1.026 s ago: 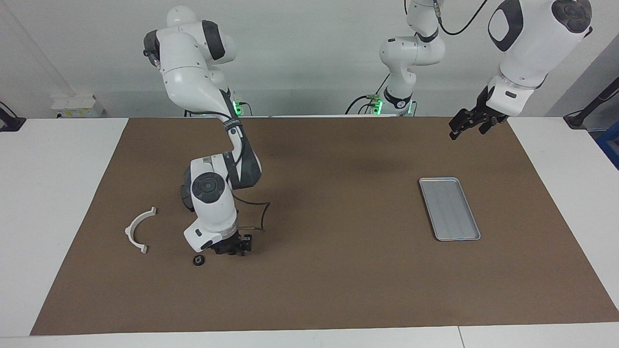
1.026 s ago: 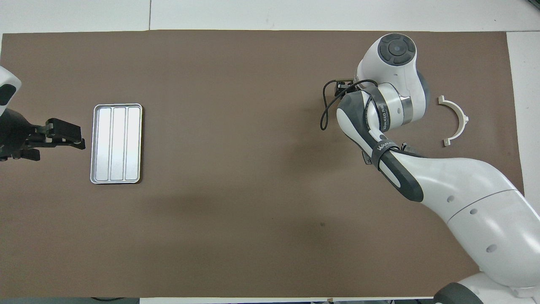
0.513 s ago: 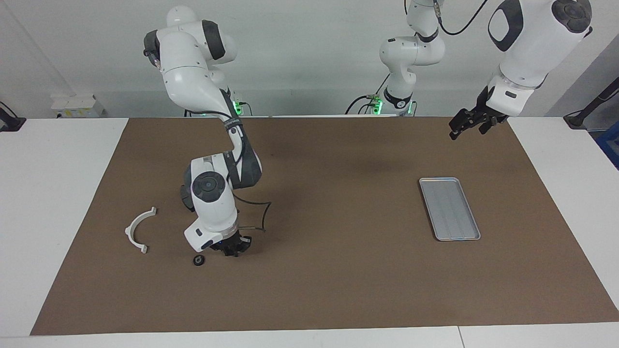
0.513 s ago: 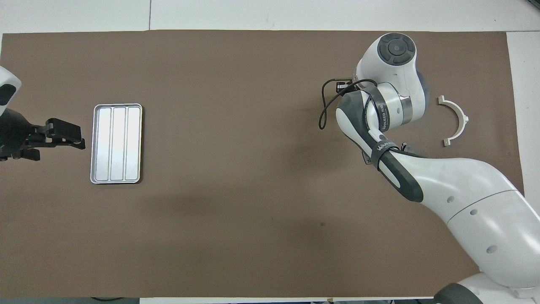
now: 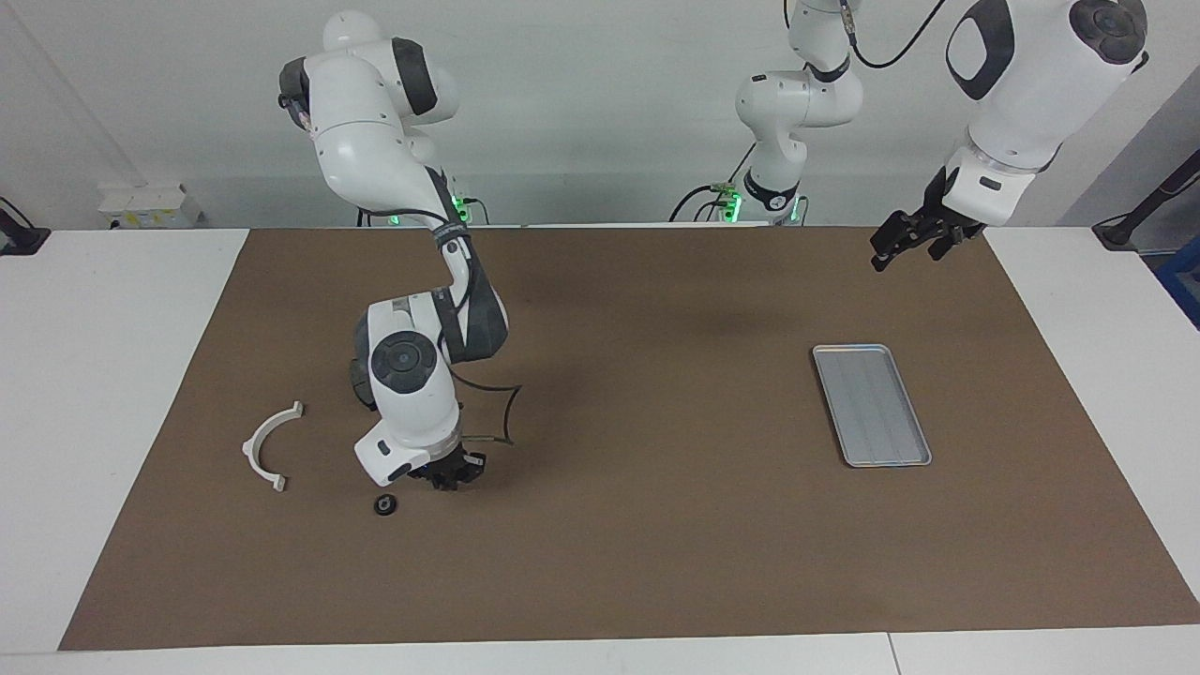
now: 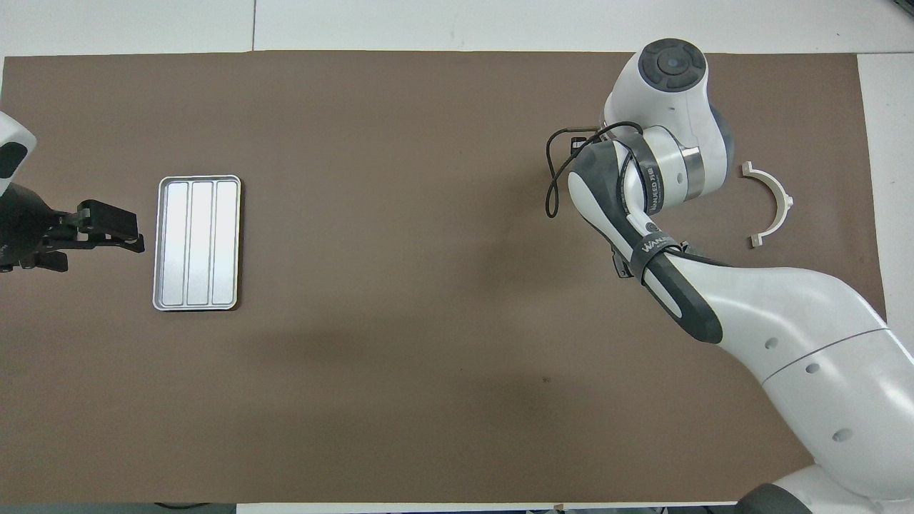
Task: Pick bearing gear from pile to tray
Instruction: 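Carry the bearing toward the tray and set it down mid-table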
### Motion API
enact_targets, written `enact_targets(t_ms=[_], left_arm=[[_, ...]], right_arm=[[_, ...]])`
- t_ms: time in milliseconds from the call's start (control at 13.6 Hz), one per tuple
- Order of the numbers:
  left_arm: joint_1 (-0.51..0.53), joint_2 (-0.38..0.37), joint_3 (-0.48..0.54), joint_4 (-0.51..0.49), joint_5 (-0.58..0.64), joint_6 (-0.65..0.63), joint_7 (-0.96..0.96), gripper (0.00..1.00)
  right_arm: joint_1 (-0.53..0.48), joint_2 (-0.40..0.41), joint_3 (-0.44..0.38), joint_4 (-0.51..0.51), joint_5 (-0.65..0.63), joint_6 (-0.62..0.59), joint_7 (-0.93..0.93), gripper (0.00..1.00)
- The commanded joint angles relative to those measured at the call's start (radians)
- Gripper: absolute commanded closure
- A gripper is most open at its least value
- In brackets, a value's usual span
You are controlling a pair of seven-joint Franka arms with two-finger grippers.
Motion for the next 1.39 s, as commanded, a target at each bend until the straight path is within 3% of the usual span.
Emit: enact_targets(t_ms=[0,220,513,806,1026,1320], left_arm=[[-0.001,-0.010,0.004,0.005,-0.011,-0.011,0.007,0.00],[-0.001,-0.010,0.004,0.005,-0.011,-0.011,0.007,0.00],[-0.001,-0.010,0.004,0.005,-0.011,-0.011,0.007,0.00],[-0.001,-0.010,0.004,0.005,-0.011,-0.011,0.007,0.00],[-0.001,-0.010,0.004,0.005,-0.011,-0.011,0.007,0.00],[-0.001,-0.010,0.004,0.005,-0.011,-0.011,0.007,0.00]], right_arm=[[0.029,-0.045,0.051,0.143,0.068,-0.227,0.093,1.00],[0.141,-0.047,0.072,0.257,0.082,-0.353,0.309,1.00],[0.306,-0.071,0.095,0.294,0.107,-0.347,0.645,1.00],[0.386,-0.074,0.127,0.270,0.121,-0.239,0.797,1.00],[0.460,-0.002,0.124,0.214,0.032,-0.125,0.869,1.00],[0.453,0.053,0.123,0.098,-0.026,0.062,0.885,1.00]])
